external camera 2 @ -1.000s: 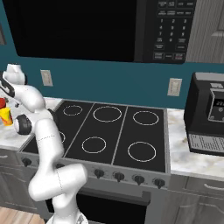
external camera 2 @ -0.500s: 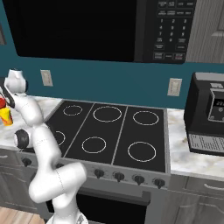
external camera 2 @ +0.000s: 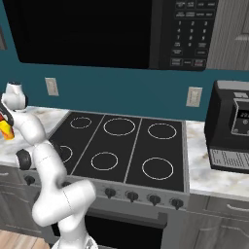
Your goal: Pick the cup and bowl from the counter and place them on the counter next to the sink.
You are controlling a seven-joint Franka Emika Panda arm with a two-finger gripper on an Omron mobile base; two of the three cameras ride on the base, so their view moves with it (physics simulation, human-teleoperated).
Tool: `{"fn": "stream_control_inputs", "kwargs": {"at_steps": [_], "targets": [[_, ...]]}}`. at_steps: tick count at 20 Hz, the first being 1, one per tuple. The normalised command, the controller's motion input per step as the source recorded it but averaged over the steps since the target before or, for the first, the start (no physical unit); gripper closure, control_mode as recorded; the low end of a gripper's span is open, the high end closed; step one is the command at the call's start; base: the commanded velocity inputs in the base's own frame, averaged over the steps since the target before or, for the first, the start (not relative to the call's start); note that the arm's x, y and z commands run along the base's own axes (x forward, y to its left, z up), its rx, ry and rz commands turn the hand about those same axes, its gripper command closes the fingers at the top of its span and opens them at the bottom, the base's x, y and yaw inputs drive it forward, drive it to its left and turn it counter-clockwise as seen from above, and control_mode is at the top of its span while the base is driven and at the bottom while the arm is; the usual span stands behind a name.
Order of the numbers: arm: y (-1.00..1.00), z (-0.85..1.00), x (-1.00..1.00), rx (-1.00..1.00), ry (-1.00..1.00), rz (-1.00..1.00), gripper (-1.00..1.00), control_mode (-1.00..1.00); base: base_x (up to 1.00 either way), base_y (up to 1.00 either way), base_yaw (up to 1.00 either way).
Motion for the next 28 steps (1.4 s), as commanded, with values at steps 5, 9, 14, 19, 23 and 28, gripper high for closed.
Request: {"fn": "stream_control_inputs", "kwargs": {"at_steps": [5,9,14,19,23,28], "targets": [[0.14,0.0,0.0,0.0,0.02,0.0,-1.0,-1.0,0.0,0.0,0.0],[0.01,0.0,0.0,0.0,0.02,0.0,-1.0,-1.0,0.0,0.0,0.0],[-0.01,0.03,0.07,0.0,0.0,0.0,-1.0,-1.0,0.0,0.0,0.0],[-0.13,0.15,0.12,0.0,0.0,0.0,-1.0,-1.0,0.0,0.0,0.0],[-0.15,0.19,0.0,0.01,0.0,0.0,-1.0,-1.0,0.0,0.0,0.0],[-0.01,0.01,-0.11,0.0,0.0,0.01,-1.0,-1.0,0.0,0.0,0.0]]}}
